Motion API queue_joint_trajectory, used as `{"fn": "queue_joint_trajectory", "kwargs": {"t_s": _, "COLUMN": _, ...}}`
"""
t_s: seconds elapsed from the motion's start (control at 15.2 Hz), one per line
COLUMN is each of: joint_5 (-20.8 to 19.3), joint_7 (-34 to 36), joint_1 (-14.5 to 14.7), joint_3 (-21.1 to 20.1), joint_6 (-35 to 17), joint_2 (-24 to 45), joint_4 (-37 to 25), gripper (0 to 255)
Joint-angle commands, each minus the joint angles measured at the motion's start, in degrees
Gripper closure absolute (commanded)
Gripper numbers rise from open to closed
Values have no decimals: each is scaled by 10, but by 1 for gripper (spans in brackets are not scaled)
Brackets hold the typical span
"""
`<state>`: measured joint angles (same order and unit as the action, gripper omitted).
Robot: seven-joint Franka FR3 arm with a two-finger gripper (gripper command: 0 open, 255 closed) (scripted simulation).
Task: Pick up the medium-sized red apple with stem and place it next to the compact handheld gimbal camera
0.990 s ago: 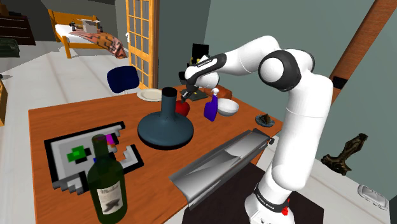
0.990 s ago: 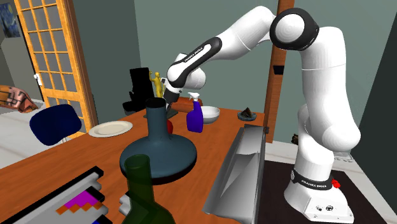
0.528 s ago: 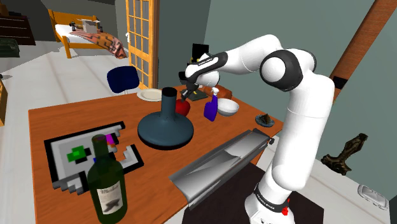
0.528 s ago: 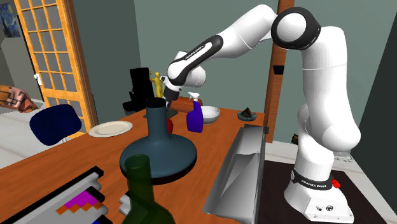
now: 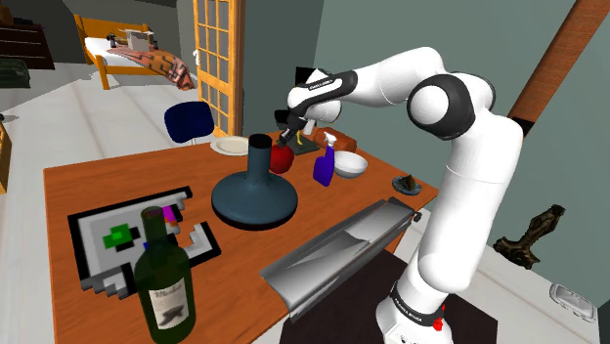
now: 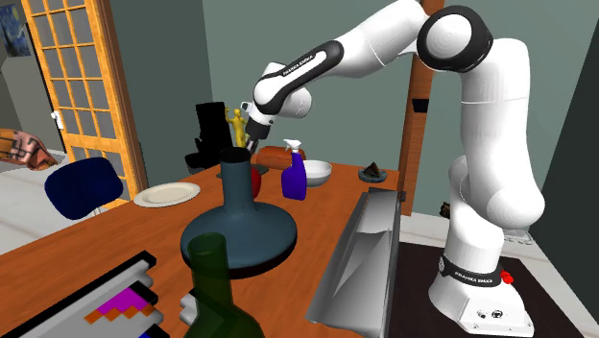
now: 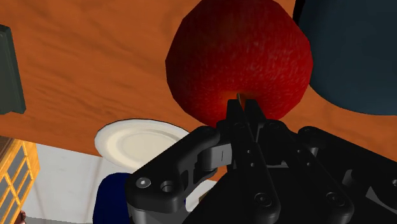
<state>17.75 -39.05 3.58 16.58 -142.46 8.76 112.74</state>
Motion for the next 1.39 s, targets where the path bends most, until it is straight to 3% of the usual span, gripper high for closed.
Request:
{"fn": "queue_joint_trajectory", "kwargs": {"t_s": 0.0, "joint_5": -8, "joint_7": 7, "joint_1": 1, "joint_3": 2, "joint_6": 15, "joint_2": -8, "joint_4": -8, "gripper": 255}}
{"fn": "queue_joint_trajectory", "kwargs": {"t_s": 1.32, "joint_5": -53, "joint_7": 54, "joint_1": 2, "joint_3": 10, "joint_6": 155, "joint_2": -44, "joint_4": -118, "gripper": 255}}
